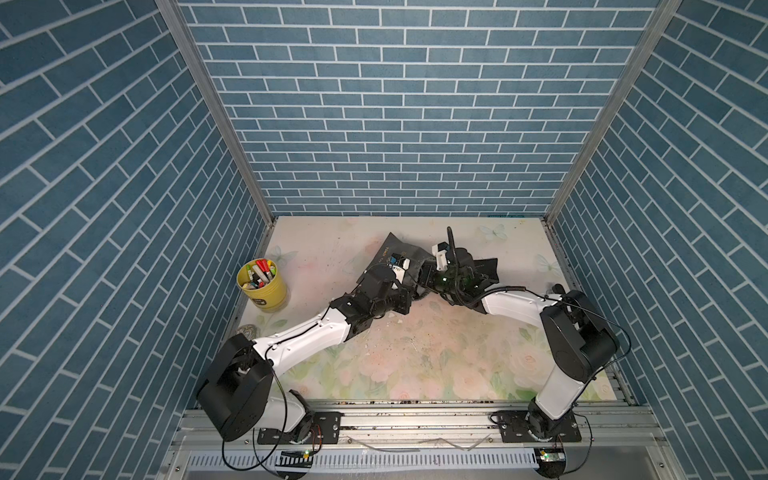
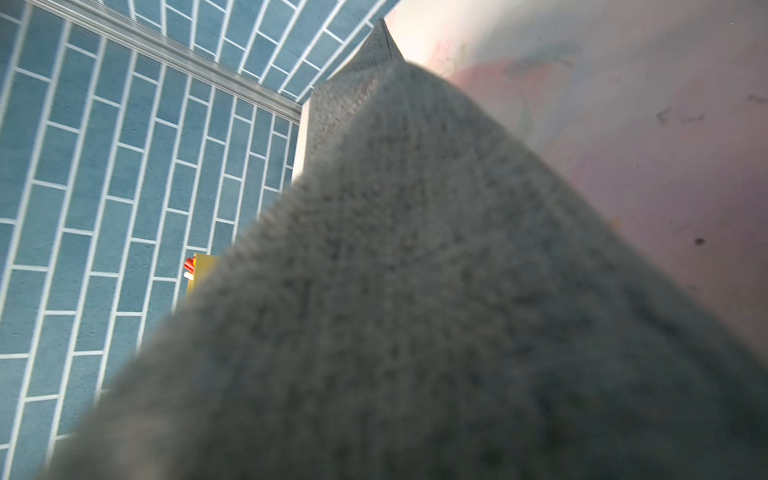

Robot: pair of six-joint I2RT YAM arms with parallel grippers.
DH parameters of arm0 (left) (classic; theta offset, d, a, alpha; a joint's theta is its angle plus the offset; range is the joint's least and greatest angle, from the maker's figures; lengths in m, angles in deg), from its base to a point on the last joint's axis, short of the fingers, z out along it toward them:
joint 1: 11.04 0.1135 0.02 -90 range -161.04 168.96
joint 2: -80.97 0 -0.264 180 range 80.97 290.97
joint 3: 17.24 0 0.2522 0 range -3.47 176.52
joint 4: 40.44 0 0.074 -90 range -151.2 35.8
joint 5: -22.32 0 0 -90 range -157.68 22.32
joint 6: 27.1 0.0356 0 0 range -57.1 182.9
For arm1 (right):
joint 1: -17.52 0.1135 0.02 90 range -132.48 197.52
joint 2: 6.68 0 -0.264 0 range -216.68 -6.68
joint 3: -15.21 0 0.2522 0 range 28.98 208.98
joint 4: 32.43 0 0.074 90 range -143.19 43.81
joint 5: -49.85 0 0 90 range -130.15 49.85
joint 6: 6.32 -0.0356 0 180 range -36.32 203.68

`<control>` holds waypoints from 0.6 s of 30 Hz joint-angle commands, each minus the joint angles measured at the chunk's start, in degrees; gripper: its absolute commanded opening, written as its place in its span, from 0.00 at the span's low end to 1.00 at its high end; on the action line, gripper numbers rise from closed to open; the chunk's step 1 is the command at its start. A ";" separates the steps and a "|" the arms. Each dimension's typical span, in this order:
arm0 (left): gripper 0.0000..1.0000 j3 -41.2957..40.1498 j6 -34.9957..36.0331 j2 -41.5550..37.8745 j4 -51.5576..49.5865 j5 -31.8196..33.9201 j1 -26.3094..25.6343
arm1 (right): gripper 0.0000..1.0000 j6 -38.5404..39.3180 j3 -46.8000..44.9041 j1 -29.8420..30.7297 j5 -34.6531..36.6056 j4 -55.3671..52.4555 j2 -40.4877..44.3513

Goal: Pack away hair dryers
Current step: Place the hair dryer in the drawstring bag.

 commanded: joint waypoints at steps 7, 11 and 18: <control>0.00 -1.11 -0.48 -1.72 -1.08 2.45 1.28 | 0.00 1.86 4.35 2.53 -0.36 1.10 -4.20; 0.00 -1.65 -1.12 -1.51 -1.19 2.54 2.06 | 0.00 1.86 3.63 2.63 -0.31 1.07 -4.21; 0.00 -1.26 -1.27 -0.20 -3.38 2.81 3.04 | 0.00 2.64 3.89 2.76 -1.50 -1.96 -5.43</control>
